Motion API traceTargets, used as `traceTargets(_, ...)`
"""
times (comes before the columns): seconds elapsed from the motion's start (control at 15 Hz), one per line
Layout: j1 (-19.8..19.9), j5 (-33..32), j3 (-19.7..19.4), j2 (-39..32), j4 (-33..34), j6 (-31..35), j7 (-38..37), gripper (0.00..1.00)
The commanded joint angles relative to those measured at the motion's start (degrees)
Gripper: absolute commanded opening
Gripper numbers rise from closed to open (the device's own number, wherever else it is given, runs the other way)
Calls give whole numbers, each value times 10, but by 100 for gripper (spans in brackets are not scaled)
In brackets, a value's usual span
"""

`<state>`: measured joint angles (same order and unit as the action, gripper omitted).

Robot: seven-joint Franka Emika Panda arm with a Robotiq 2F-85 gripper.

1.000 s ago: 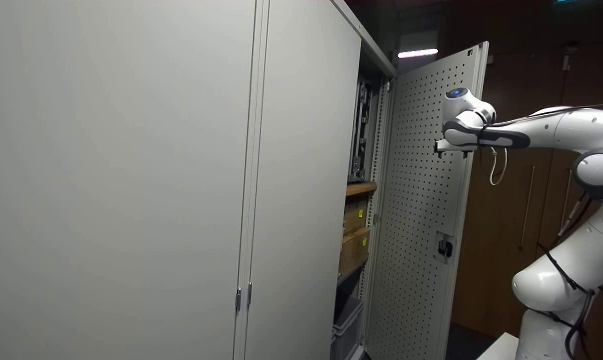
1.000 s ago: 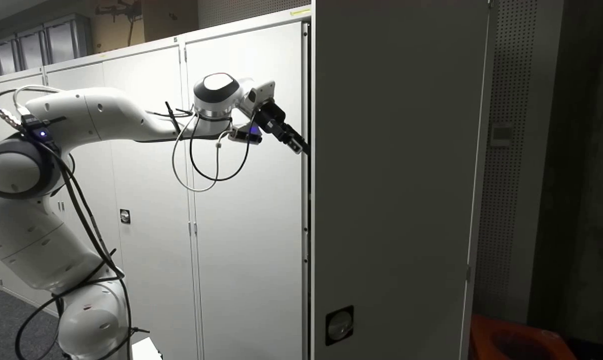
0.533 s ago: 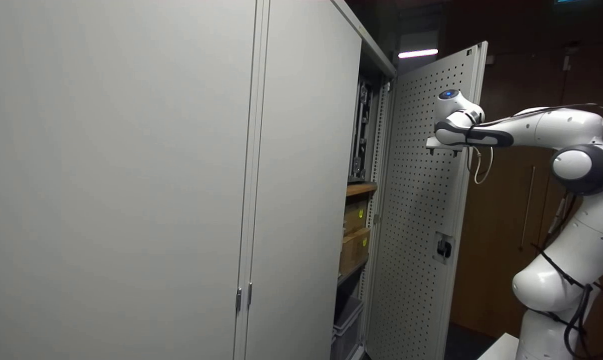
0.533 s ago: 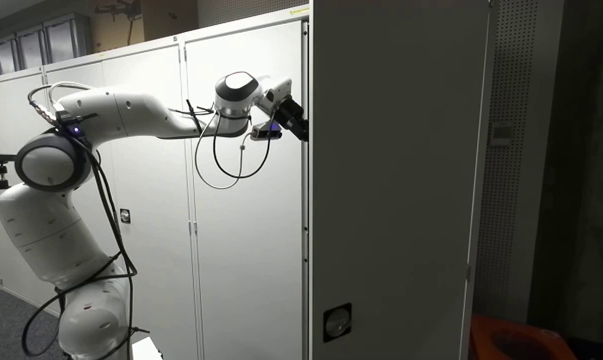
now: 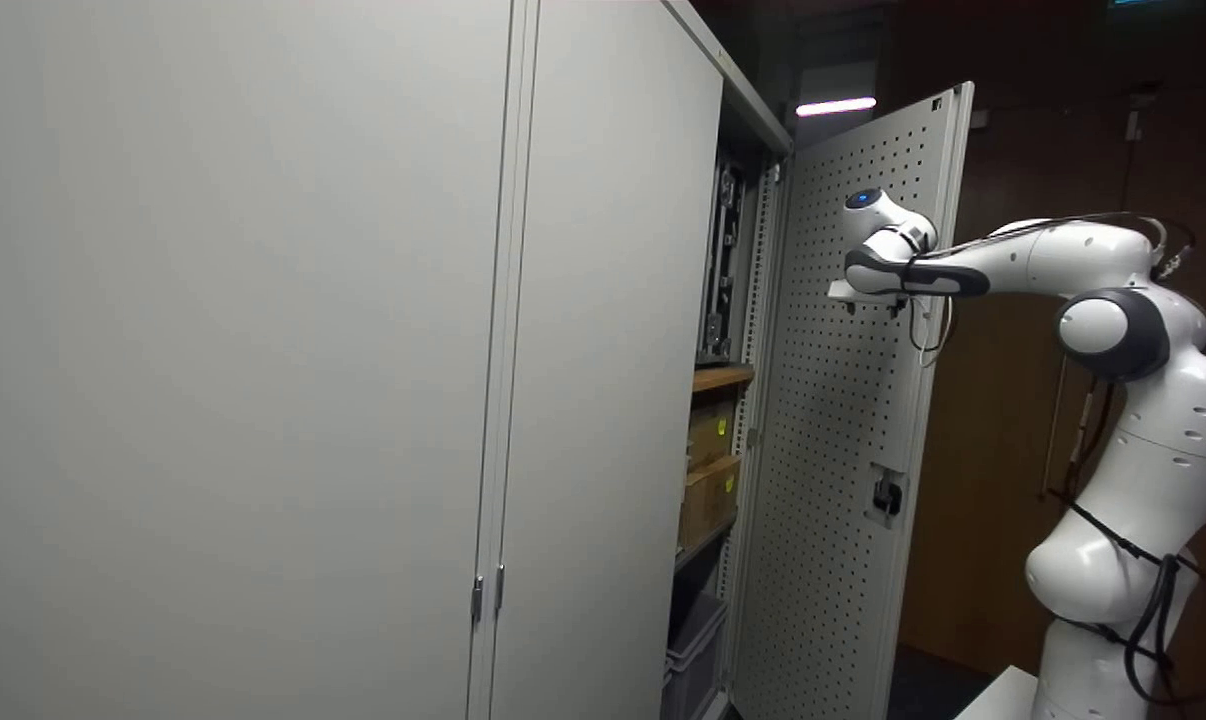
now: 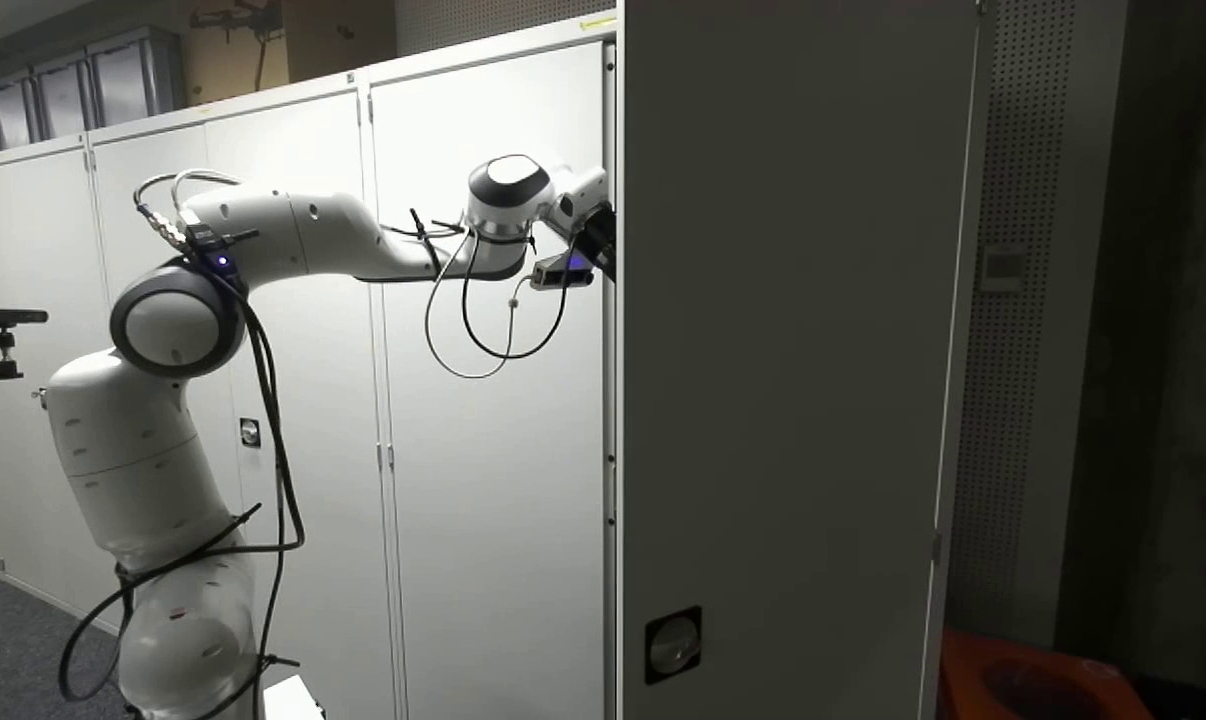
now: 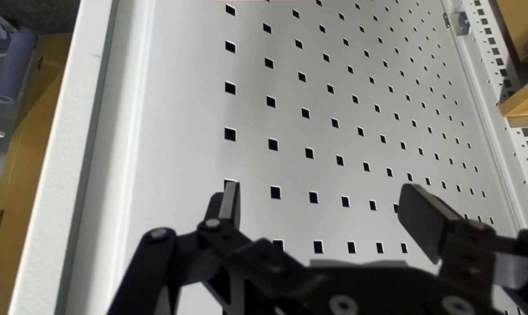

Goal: Open the right door

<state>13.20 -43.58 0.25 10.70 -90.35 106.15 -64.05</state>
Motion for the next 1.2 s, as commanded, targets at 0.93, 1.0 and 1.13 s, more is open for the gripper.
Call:
traceTargets(0.93,-68,-195,-2,-127,171,-232,12,0)
traceTargets(1.0,-68,-202,-3,-124,165,-230,13,0)
traceTargets(1.13,-65,-207,-5,-116,151,-225,15,0)
